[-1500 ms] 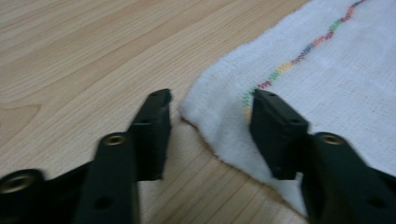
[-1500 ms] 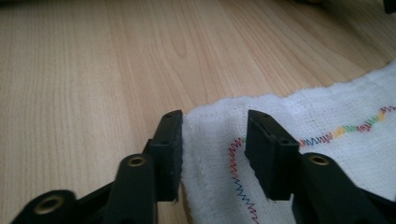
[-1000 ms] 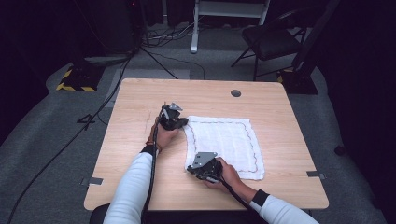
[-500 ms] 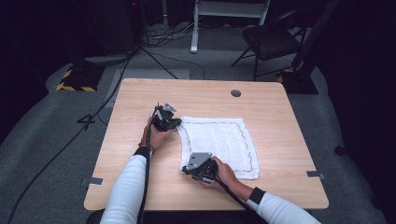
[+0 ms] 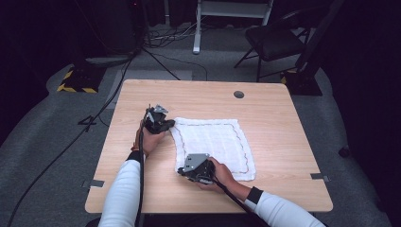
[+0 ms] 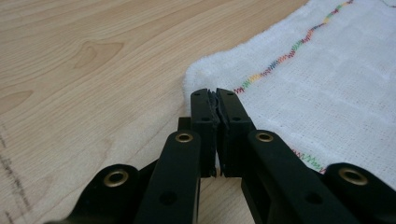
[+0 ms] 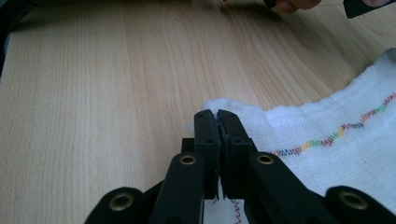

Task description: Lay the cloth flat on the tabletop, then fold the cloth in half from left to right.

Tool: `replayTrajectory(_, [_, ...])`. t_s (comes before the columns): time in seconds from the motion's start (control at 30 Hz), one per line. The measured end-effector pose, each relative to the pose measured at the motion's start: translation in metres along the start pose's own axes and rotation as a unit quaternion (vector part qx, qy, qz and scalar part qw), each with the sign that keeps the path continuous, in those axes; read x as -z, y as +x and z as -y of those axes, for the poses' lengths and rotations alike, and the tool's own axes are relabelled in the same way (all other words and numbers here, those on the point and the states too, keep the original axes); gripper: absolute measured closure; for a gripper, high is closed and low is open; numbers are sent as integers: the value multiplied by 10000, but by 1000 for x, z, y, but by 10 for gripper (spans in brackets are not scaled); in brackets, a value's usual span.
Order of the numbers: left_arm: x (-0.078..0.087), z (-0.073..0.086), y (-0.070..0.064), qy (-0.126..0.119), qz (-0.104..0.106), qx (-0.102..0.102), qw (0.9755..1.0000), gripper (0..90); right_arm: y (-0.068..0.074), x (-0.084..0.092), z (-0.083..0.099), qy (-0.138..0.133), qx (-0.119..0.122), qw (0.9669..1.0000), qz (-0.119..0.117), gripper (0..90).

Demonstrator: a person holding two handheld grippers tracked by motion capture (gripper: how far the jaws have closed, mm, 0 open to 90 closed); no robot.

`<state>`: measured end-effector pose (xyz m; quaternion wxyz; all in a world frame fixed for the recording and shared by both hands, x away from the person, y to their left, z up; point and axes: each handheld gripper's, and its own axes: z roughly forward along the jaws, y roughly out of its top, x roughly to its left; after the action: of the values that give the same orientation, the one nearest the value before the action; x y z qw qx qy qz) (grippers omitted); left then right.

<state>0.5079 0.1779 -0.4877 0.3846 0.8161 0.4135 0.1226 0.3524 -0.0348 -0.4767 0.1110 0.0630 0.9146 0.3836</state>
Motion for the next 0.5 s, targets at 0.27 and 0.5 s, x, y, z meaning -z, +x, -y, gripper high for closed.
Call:
replayTrajectory(0.27, [9,1,3,-74,-74,22,9999,866,4,-2,-8,-68,107,9999,11,876])
replayTrajectory(0.5, [16,-4,5,-265,-77,50,9996,866,2,2,-13,-187,115,9997,66,875])
